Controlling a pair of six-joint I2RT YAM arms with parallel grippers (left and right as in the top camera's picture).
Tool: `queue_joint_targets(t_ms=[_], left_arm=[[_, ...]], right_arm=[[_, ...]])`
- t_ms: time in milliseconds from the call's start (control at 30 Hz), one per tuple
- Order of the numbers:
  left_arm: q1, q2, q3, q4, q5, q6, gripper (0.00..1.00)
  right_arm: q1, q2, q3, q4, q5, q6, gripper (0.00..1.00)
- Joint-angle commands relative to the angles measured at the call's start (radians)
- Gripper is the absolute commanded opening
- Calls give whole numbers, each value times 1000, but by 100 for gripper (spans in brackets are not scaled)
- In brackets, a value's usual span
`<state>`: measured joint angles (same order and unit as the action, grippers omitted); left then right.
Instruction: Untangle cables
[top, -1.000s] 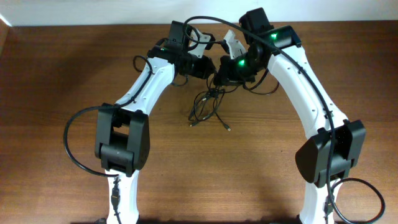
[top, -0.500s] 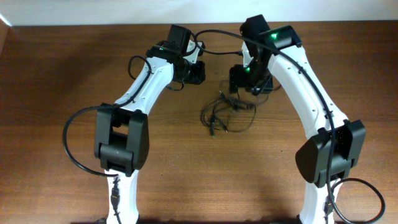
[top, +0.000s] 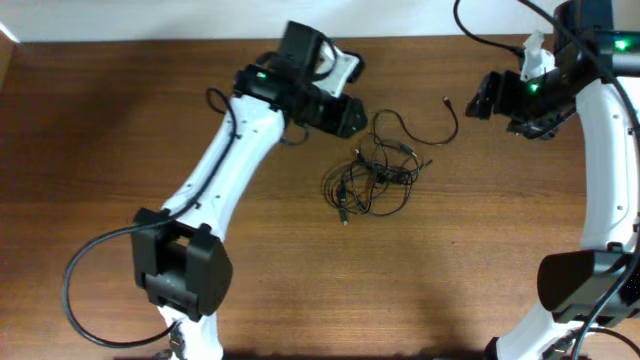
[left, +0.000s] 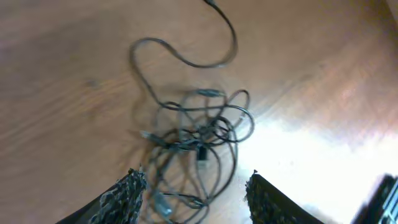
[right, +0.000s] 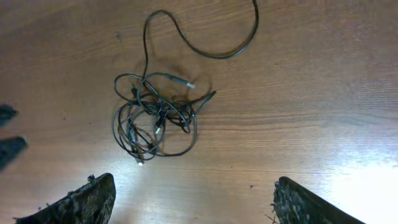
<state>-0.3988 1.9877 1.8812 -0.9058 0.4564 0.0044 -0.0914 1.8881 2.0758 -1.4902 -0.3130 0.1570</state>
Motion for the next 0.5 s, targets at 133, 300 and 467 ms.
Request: queue_joint_targets(t_ms=[133,300,467], left_arm=[[-154,2,-21,-15,-159,27,56],[-227,69,-85,-13,-230,27,53],[-256,179,-98,-3,-248,27,48]], right_arm=[[-1,21,-7,13,11,-49,82],[-1,21,-7,13,10,-49,83],[-1,21,-7,13,10,-49,82]])
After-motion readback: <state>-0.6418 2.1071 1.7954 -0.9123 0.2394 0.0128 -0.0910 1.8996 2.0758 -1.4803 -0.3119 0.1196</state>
